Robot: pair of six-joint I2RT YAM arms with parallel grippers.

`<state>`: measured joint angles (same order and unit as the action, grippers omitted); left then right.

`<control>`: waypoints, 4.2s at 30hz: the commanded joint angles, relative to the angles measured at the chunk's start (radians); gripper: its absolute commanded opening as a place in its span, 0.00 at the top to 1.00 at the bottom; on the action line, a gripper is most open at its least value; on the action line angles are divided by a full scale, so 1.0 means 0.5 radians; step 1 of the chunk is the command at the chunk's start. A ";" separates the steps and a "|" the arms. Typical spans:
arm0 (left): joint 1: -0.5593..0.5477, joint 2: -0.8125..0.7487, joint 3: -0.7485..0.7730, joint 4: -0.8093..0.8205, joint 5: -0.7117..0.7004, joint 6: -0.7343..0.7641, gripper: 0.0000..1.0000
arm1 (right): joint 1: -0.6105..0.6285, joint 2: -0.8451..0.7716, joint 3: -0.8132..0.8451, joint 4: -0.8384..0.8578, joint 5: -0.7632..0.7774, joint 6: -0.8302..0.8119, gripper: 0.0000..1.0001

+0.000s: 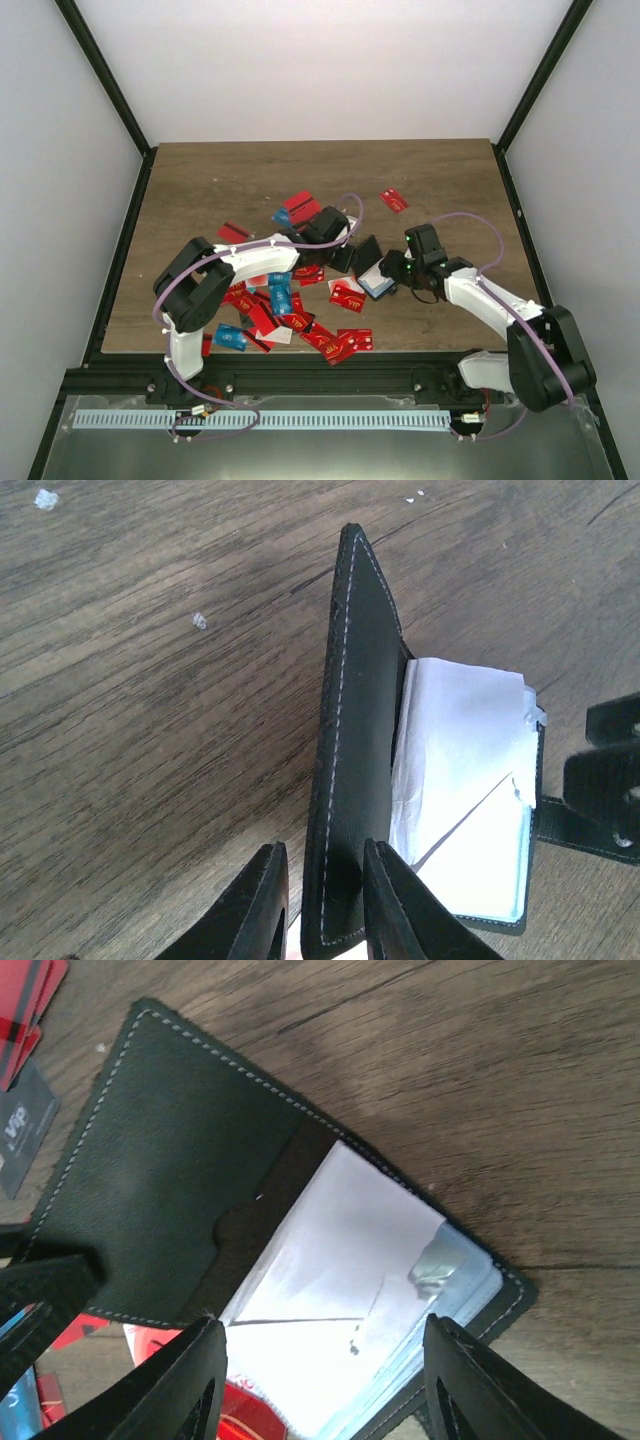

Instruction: Put the credit cards into the card holder

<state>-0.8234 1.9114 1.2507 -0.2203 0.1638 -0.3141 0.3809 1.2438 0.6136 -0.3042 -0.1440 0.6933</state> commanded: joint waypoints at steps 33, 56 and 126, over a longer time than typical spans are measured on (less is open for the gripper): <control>0.037 0.056 -0.045 0.066 0.018 -0.034 0.83 | -0.092 0.261 0.045 0.210 -0.055 -0.031 0.38; 0.039 0.074 -0.091 0.141 0.145 -0.132 0.84 | -0.092 0.398 0.256 0.374 -0.431 -0.103 0.40; -0.926 -1.510 -1.973 0.816 -0.124 -1.468 0.45 | 0.997 -0.268 -0.365 0.062 -0.407 0.189 0.35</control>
<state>-1.2819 1.1145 0.2970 0.0334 0.0910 -0.9966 0.8352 1.1049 0.4480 -0.3126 -0.3550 0.7555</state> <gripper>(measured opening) 0.551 0.655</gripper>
